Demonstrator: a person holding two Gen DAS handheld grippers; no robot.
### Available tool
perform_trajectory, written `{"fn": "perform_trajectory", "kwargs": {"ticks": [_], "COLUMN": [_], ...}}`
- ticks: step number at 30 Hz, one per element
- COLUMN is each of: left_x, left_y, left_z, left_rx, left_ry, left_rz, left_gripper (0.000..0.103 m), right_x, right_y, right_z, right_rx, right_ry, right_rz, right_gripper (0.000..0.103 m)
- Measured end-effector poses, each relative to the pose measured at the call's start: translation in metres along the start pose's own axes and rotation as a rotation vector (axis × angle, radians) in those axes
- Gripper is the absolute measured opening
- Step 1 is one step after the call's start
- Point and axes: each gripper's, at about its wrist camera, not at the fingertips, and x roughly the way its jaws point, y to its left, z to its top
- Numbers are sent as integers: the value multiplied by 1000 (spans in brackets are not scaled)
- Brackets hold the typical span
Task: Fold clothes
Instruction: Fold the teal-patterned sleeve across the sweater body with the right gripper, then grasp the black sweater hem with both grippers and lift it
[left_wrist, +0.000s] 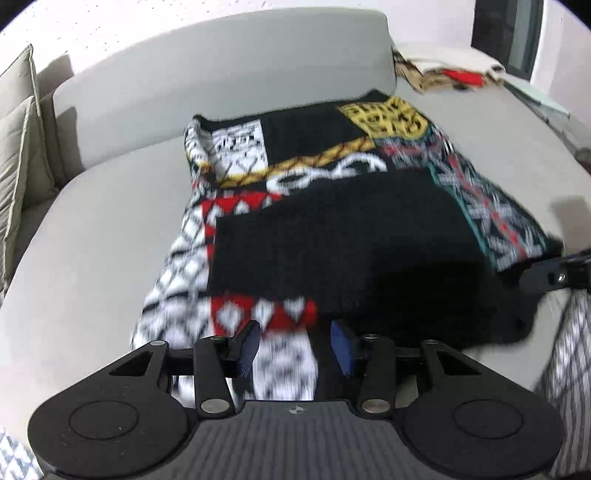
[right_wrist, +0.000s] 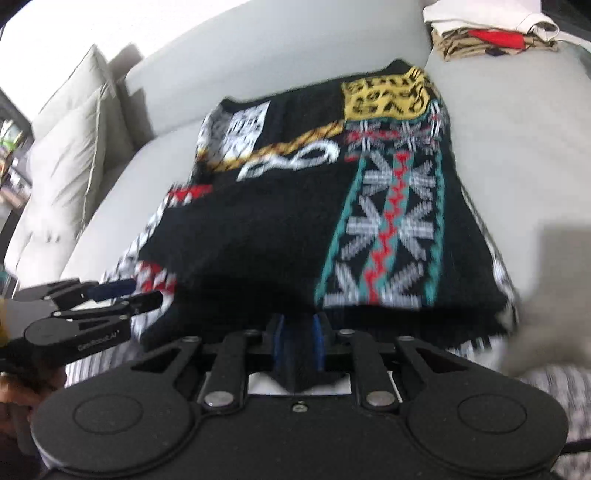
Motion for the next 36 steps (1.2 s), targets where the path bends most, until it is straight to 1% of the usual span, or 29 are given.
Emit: {"fn": "perform_trajectory", "kwargs": {"ticks": [2, 3, 4, 6, 8, 10, 12, 14, 16, 17, 18, 19, 20, 21, 24, 27, 28, 29, 30, 31, 32, 33, 34, 36], "left_x": [4, 6, 8, 5, -4, -18, -31, -43, -44, -42, -36, -29, -18, -9, 23, 61, 76, 90, 101, 108, 109, 110, 110, 107], "left_y": [-2, -2, -3, -3, 3, 5, 7, 9, 12, 13, 13, 12, 11, 12, 10, 5, 6, 9, 14, 17, 18, 19, 17, 16], "left_z": [-11, -16, -20, -16, -11, -7, 0, 9, 27, 36, 45, 55, 65, 73, 94, 107, 106, 105, 101, 98, 97, 97, 98, 101], "left_rx": [-13, -19, -22, -32, -46, -38, -31, -30, -55, -62, -64, -68, -80, -97, -114, -83, -83, -87, -101, -108, -111, -113, -109, -105], "left_ry": [29, 43, 53, 57, 53, 19, -29, -84, -135, -157, -172, -181, -178, -171, -160, -126, -87, -49, -25, -32, -35, -36, -33, -27], "left_rz": [-10, -15, -17, -20, -29, -17, -19, -33, -52, -52, -41, -33, -39, -55, -77, -47, -20, -2, -11, -23, -29, -32, -29, -26], "left_gripper": [42, 42, 42, 42, 43, 42, 42, 43, 46, 46, 45, 42, 39, 39, 39, 40, 39, 41, 43, 45, 45, 45, 45, 45], "right_x": [10, 19, 27, 30, 21, 7, -9, -17, -24, -21, -18, -14, -8, 0, 32, 69, 82, 95, 108, 120, 131, 142, 143, 141], "right_y": [0, -2, -2, 6, 14, 20, 18, 15, 12, 10, 8, 6, 5, 4, 7, 9, 7, 4, 2, 0, -1, -3, -1, 3], "right_z": [-10, -15, -19, -20, -16, -12, -5, 8, 21, 30, 39, 48, 57, 67, 95, 113, 118, 120, 121, 117, 112, 107, 104, 105], "right_rx": [-13, -16, -23, -44, -73, -91, -72, -56, -39, -26, -13, 0, 11, 23, 29, 27, 31, 31, 31, 13, -6, -25, -40, -45], "right_ry": [42, 62, 62, 49, 38, 9, -35, -104, -173, -195, -216, -237, -243, -245, -221, -189, -180, -165, -150, -134, -118, -101, -112, -105], "right_rz": [-41, -43, -43, -69, -85, -81, -41, -27, -14, -6, 3, 11, 22, 34, 50, 36, 27, 13, -2, -29, -56, -83, -91, -104], "right_gripper": [16, 16, 14, 14, 14, 16, 19, 20, 20, 19, 18, 15, 13, 13, 13, 13, 13, 13, 13, 12, 8, 8, 8, 8]}}
